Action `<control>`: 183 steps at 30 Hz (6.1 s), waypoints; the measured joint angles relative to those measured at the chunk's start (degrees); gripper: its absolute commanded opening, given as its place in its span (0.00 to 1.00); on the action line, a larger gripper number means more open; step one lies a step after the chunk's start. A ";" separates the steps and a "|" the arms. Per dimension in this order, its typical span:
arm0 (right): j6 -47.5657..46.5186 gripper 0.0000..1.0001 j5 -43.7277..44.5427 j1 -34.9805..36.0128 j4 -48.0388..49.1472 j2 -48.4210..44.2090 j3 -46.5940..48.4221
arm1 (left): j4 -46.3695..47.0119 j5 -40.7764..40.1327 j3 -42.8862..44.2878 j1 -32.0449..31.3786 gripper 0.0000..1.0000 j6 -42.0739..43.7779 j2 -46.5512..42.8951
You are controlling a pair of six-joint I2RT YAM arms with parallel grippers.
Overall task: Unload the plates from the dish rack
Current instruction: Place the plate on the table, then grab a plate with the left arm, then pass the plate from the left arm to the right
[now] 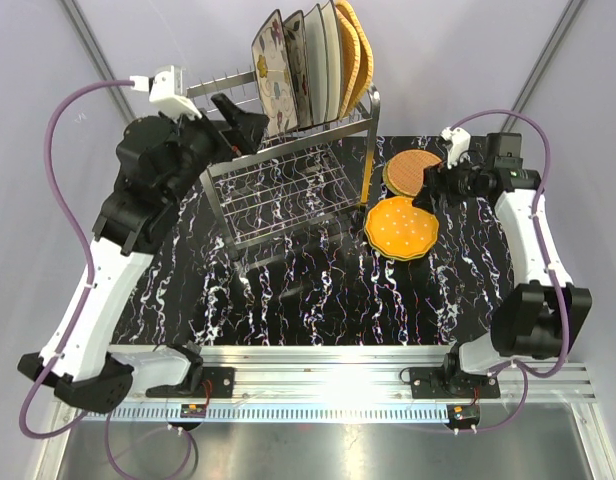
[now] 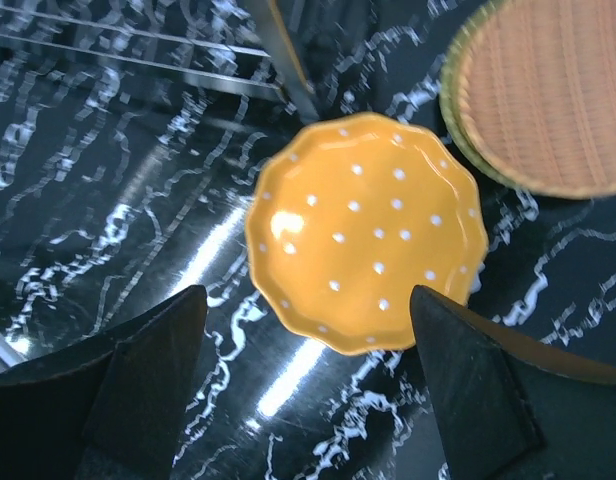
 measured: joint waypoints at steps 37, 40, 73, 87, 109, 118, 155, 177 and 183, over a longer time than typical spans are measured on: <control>9.94 0.93 -12.35 0.02 10.97 -13.11 -8.61 | -12.68 -11.74 43.98 -3.30 0.50 2.64 37.20; 10.10 0.93 -12.35 0.02 10.99 -13.31 -8.61 | -13.20 -13.49 44.78 -3.91 0.47 4.70 38.36; 13.07 0.93 -12.35 0.02 12.33 -14.38 -8.85 | -14.53 -25.86 45.62 -7.76 0.00 11.80 40.44; 13.33 0.94 -12.35 0.02 12.33 -14.38 -8.85 | -14.12 -24.68 44.72 -6.84 0.00 8.11 39.30; 13.94 0.94 -12.33 0.02 12.94 -14.40 -8.85 | -12.09 -24.55 44.72 -6.56 0.00 6.78 39.23; 14.32 0.94 -12.33 0.02 13.14 -14.40 -8.85 | -11.76 -24.57 44.72 -6.38 0.00 6.19 39.23; 14.97 0.94 -12.33 0.02 13.33 -14.40 -8.85 | 2.27 -22.88 45.53 -8.96 0.00 7.19 34.82; 16.00 0.94 -14.86 0.02 13.53 -14.40 -8.83 | 2.58 -20.70 41.90 -9.75 0.00 10.38 29.05; 16.22 0.94 -14.91 0.02 13.53 -14.40 -8.74 | 2.56 -20.24 40.39 -9.79 0.00 12.28 26.95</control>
